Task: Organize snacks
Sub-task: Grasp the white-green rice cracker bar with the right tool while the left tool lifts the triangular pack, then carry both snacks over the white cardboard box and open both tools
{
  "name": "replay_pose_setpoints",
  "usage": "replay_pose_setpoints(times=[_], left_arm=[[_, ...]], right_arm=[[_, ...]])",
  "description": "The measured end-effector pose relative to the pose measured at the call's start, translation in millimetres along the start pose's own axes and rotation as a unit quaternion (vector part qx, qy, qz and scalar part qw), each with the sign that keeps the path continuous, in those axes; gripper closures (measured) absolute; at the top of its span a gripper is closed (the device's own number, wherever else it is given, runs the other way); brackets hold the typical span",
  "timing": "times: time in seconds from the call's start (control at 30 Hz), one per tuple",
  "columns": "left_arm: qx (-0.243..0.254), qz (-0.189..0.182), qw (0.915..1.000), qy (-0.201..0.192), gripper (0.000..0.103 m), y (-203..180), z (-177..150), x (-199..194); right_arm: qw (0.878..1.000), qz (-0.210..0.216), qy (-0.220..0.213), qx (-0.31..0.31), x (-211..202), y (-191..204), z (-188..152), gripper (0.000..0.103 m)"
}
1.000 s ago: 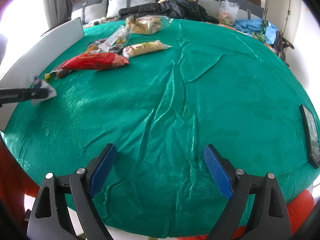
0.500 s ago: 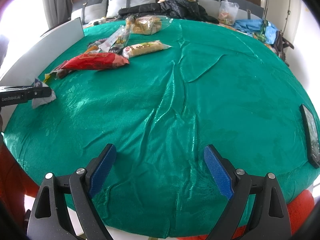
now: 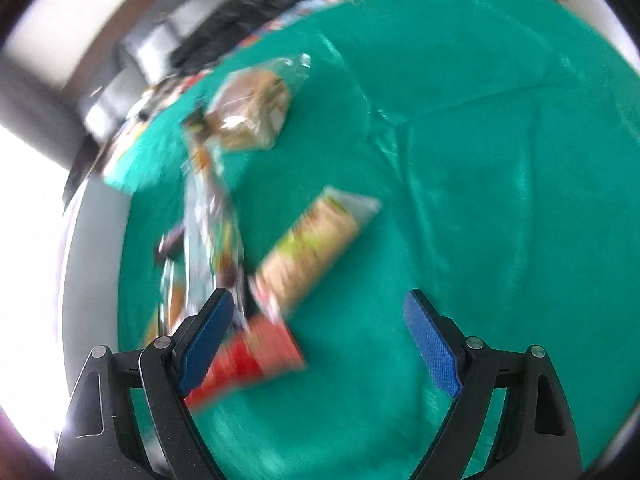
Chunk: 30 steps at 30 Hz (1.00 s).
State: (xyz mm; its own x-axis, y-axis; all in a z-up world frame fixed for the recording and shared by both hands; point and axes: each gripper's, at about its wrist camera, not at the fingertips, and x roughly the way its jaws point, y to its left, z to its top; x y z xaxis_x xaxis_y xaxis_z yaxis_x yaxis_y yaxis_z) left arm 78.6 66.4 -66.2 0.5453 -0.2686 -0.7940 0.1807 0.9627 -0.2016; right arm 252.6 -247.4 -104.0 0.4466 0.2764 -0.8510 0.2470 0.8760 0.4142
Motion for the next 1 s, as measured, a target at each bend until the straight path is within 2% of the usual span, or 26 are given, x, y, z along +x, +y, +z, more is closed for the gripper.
replay_pose_setpoints(times=[0.07, 0.13, 0.2, 0.23, 0.27, 0.3, 0.37, 0.43, 0.53, 0.6, 0.67, 0.73, 0.8, 0.9, 1.0], left_arm=[[-0.004, 0.002, 1.0, 0.0, 0.071, 6, -2, -1], [-0.01, 0.007, 0.9999, 0.002, 0.071, 12, -4, -1], [-0.019, 0.007, 0.9998, 0.003, 0.071, 18, -4, 1], [-0.024, 0.008, 0.9997, 0.003, 0.071, 20, -3, 2], [-0.028, 0.007, 0.9996, 0.002, 0.071, 22, -2, 4], [-0.031, 0.006, 0.9995, 0.002, 0.071, 23, -2, 4], [-0.032, 0.003, 0.9995, -0.001, 0.071, 23, -1, 4], [-0.034, -0.001, 0.9994, -0.003, 0.071, 24, 0, 3], [-0.038, -0.004, 0.9993, -0.006, 0.071, 24, 1, 2], [-0.042, -0.007, 0.9991, -0.009, 0.071, 25, 1, 1], [-0.047, -0.01, 0.9987, -0.014, 0.072, 26, 2, -2], [-0.053, -0.016, 0.9983, -0.02, 0.072, 28, 4, -5], [-0.063, -0.023, 0.9975, -0.023, 0.072, 30, 6, -9], [-0.087, -0.045, 0.9948, -0.03, 0.072, 35, 10, -19], [-0.108, -0.067, 0.9906, -0.051, 0.072, 40, 19, -40]], right_arm=[[0.999, -0.029, 0.01, 0.022, 24, 15, 8, 0.02], [0.998, -0.062, 0.005, 0.001, 32, 31, 10, 0.024], [0.994, -0.093, 0.005, -0.052, 41, 52, 8, 0.035], [0.99, -0.115, 0.003, -0.08, 43, 60, 7, 0.049], [0.984, -0.14, 0.001, -0.112, 45, 66, 4, 0.056], [0.98, -0.148, 0.001, -0.136, 46, 69, 2, 0.057], [0.973, -0.14, 0.003, -0.181, 43, 69, -5, 0.067], [0.969, -0.14, 0.008, -0.204, 37, 63, -9, 0.07], [0.968, -0.117, 0.019, -0.222, 25, 43, -12, 0.07], [0.973, -0.086, 0.034, -0.21, 17, 25, -7, 0.07], [0.981, -0.059, 0.049, -0.181, 8, 2, -1, 0.07], [0.988, -0.014, 0.07, -0.134, 3, -17, 8, 0.07], [0.993, 0.008, 0.079, -0.093, -3, -29, 12, 0.07], [0.994, 0.039, 0.076, -0.067, -14, -31, 5, 0.07], [0.993, 0.065, 0.059, -0.085, -34, -12, -3, 0.07]])
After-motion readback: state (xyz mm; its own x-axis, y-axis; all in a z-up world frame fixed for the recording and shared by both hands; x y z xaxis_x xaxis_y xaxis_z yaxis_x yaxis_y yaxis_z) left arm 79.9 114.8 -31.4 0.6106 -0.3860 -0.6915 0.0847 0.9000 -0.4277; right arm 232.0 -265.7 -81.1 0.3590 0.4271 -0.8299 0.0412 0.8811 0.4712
